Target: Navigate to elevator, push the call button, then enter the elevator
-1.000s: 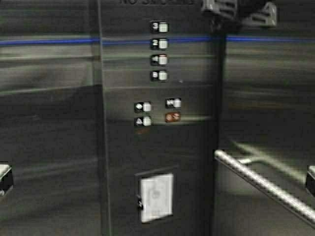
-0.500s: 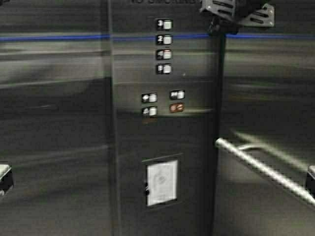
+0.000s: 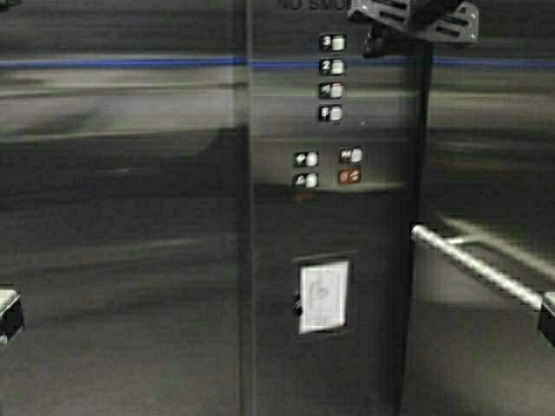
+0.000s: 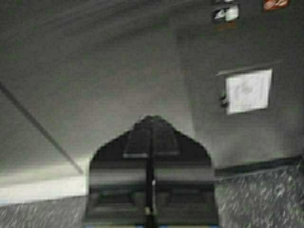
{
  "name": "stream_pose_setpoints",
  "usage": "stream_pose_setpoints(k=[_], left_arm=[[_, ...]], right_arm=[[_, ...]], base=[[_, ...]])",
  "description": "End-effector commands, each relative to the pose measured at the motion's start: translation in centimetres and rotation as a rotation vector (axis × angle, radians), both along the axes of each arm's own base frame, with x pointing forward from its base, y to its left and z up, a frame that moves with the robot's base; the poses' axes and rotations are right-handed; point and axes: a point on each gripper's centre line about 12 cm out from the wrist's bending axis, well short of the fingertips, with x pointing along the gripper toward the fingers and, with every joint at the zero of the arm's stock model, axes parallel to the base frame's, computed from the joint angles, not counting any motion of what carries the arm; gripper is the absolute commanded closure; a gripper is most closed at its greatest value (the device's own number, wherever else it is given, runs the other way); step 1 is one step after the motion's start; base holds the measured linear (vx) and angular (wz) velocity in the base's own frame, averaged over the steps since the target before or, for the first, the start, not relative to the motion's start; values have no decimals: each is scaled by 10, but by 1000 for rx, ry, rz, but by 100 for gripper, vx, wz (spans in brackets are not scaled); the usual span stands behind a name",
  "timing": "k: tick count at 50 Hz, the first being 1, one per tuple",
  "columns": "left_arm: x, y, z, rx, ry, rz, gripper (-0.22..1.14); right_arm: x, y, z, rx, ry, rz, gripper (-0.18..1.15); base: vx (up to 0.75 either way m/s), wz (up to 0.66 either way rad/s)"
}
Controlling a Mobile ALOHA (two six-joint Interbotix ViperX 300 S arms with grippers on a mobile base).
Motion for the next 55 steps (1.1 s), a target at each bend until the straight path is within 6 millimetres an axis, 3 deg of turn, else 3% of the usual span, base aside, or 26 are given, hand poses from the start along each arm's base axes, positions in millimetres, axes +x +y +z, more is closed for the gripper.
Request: stream_pose_setpoints(k=[1,40,55], left_arm=[[7,0,6,2,-12,0,89],[7,0,7,-7,-13,2,89],[7,0,6,-8,-12,2,89]], right_arm=[[3,2,11,15,-34,1,91],[5,9,9,12,-28,16,91],[8,10,-6,-4,8,16,91]], base=[[-25,4],[-21,-3],[-13,8]])
